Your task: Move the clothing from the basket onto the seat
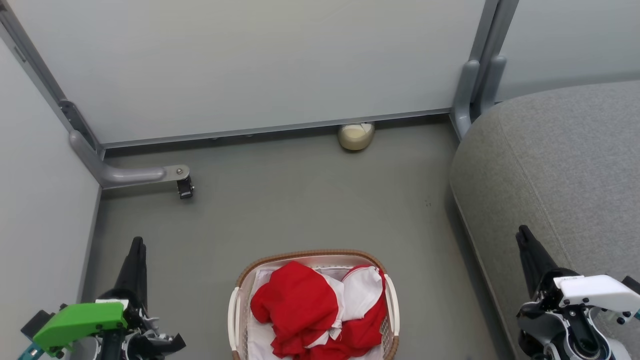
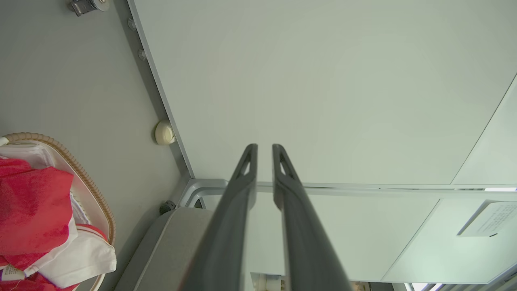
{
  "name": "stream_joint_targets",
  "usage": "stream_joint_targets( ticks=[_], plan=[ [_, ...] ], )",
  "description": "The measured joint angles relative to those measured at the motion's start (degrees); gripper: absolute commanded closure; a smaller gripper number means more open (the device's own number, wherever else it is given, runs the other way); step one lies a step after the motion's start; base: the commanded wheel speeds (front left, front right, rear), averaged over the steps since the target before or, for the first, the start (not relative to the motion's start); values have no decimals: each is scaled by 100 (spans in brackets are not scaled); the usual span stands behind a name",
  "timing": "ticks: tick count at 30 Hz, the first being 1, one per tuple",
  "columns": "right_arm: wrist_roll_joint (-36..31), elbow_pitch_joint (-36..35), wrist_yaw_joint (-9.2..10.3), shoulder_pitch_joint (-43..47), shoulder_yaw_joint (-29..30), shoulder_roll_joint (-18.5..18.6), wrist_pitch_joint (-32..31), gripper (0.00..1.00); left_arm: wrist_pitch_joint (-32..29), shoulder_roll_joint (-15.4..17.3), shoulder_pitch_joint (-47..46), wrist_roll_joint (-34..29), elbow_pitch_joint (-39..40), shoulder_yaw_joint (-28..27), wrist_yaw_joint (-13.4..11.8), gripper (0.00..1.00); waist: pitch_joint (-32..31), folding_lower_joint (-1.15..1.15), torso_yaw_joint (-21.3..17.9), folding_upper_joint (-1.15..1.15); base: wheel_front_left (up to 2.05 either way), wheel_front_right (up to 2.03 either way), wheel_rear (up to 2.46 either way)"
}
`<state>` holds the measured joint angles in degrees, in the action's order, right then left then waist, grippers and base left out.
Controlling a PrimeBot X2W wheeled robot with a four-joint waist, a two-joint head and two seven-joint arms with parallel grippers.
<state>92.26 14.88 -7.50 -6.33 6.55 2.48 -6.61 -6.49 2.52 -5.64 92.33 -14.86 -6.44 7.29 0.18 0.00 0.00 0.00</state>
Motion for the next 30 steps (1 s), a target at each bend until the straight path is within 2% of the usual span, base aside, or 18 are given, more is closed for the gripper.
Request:
stream_joint_targets(
  ticks=[6, 9, 30],
  plan=[
    [-75, 86, 2, 102, -56, -7, 67, 0, 109, -15, 136, -82, -165, 88, -1, 0, 9, 0, 1, 0, 0, 0, 0],
    [-241, 79, 2, 99, -169, 62, 175, 0, 190, -3, 133, -345, -202, 120, -1, 0, 17, 0, 2, 0, 0, 0, 0],
    [-2385, 140, 2, -143, -542, 325, 719, 0, 714, 96, 25, -3103, -265, 422, -104, 0, 107, 0, 29, 0, 0, 0, 0]
  ],
)
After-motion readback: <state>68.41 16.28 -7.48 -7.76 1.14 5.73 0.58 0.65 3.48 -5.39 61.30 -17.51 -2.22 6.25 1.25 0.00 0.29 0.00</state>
